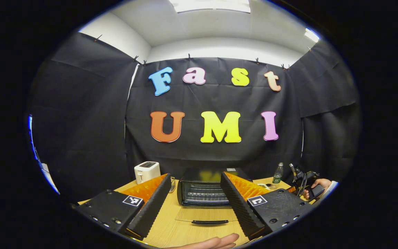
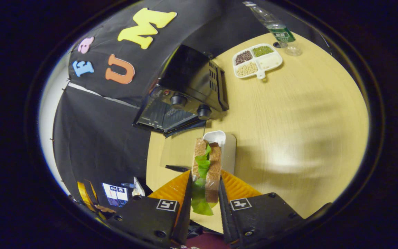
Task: Open the electric oven with the left hand, put the food in, and close the electric oven.
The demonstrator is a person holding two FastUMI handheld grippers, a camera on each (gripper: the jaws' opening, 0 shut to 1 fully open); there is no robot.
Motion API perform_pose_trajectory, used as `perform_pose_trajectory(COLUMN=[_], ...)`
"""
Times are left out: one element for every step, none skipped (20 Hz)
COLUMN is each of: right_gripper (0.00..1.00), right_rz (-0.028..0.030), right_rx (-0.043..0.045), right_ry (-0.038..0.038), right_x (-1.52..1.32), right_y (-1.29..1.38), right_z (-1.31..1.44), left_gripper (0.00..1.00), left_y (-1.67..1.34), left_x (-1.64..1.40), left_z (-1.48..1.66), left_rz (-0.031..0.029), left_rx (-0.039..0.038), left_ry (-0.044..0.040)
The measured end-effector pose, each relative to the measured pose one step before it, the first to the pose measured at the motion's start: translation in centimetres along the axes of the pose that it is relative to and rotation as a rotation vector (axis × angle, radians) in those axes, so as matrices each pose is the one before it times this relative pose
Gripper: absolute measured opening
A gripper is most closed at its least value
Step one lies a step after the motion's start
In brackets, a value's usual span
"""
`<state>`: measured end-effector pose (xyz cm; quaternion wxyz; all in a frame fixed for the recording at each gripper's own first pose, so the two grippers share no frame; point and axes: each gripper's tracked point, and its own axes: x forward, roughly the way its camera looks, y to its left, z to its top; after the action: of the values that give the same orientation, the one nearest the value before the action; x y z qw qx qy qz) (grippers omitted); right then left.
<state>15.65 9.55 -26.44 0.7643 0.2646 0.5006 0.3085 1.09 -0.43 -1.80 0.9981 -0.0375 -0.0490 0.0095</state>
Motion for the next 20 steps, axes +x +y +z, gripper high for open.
perform_pose_trajectory(right_gripper=[0.42, 0.42, 0.42, 0.42, 0.42, 0.42, 0.42, 0.42, 0.42, 0.42, 0.42, 0.42, 0.42, 0.41, 0.41, 0.42, 0.41, 0.42, 0.42, 0.41], right_rz=[0.0121, 0.01511, 0.01526, 0.01633, 0.02037, 0.03105, 0.0346, 0.03222, 0.03225, 0.03525, 0.02938, 0.01869, 0.01395, 0.01234, 0.01577, 0.00862, -0.00003, -0.00012, 0.00354, 0.00903], right_rx=[0.00229, -0.00039, 0.00281, 0.01812, 0.02649, 0.01788, 0.01539, 0.01741, 0.01756, 0.01737, 0.01077, 0.00949, 0.0074, 0.01087, 0.01475, 0.01214, 0.00952, 0.00398, 0.00104, -0.0035], right_ry=[-0.01414, -0.0135, -0.01282, -0.00605, -0.00258, -0.01113, -0.02172, -0.0346, -0.04382, -0.06541, -0.06508, -0.06206, -0.04502, -0.03121, -0.03204, -0.01975, -0.029, -0.03827, -0.05491, -0.06287], right_x=[-0.247, -0.014, 0.189, 0.535, 0.57, 0.729, 0.874, 1.14, 0.957, 1.326, 1.285, 1.704, 1.613, 1.413, 1.64, 1.38, 1.624, 1.282, 1.345, 1.363], right_y=[0.619, 0.606, 0.692, 0.628, 0.915, 1.043, 1.211, 1.042, 1.046, 0.969, 0.881, 0.606, 0.48, 0.433, 0.53, 0.204, 0.009, -0.056, 0.127, 0.221], right_z=[-0.585, -0.58, -0.752, -0.86, -0.789, -0.673, -0.363, -0.146, -0.019, 0.337, 0.357, 0.154, 0.116, -0.125, -0.017, -0.171, -0.095, 0.224, 0.513, 0.513], left_gripper=[0.94, 0.94, 0.94, 0.94, 0.94, 0.94, 0.94, 0.94, 0.93, 0.93, 0.93, 0.93, 0.93, 0.93, 0.94, 0.94, 0.94, 0.94, 0.94, 0.94], left_y=[0.272, 0.25, 0.275, 0.575, 0.623, 0.418, 0.215, 0.136, 0.197, 0.427, 0.436, 0.078, -0.121, -0.02, 0.089, 0.244, 0.242, 0.425, 0.433, 0.342], left_x=[-0.238, -0.167, -0.251, -0.334, -0.127, -0.101, -0.144, -0.126, -0.122, -0.042, 0.047, -0.114, -0.15, -0.133, -0.174, -0.162, -0.045, -0.185, 0.016, 0.037], left_z=[-0.001, 0.015, -0.003, 0.003, -0.006, -0.237, -0.428, -0.305, -0.314, 0.01, 0.089, 0.526, 0.224, -0.06, -0.131, 0.032, -0.088, -0.056, -0.187, -0.07], left_rz=[-0.00139, -0.00012, 0.00331, 0.01588, 0.01469, 0.00369, -0.00018, -0.00875, -0.00925, -0.00212, -0.00163, -0.01264, -0.01972, -0.01454, -0.01448, -0.01103, -0.00527, 0.00074, 0.00088, 0.00362], left_rx=[0.00113, -0.00122, -0.00405, -0.00687, -0.00344, 0.0007, -0.00504, -0.00728, -0.00643, -0.00465, -0.00835, -0.00607, -0.00176, 0.0004, 0.00287, 0.00416, 0.00296, 0.00071, 0.00151, -0.00017], left_ry=[-0.00258, -0.00443, -0.00476, -0.00759, -0.00703, 0.00162, 0.00861, 0.00976, 0.00606, -0.00091, -0.00899, -0.02269, -0.01246, -0.00461, -0.00373, -0.00348, 0.00164, -0.00244, -0.00532, -0.01219])
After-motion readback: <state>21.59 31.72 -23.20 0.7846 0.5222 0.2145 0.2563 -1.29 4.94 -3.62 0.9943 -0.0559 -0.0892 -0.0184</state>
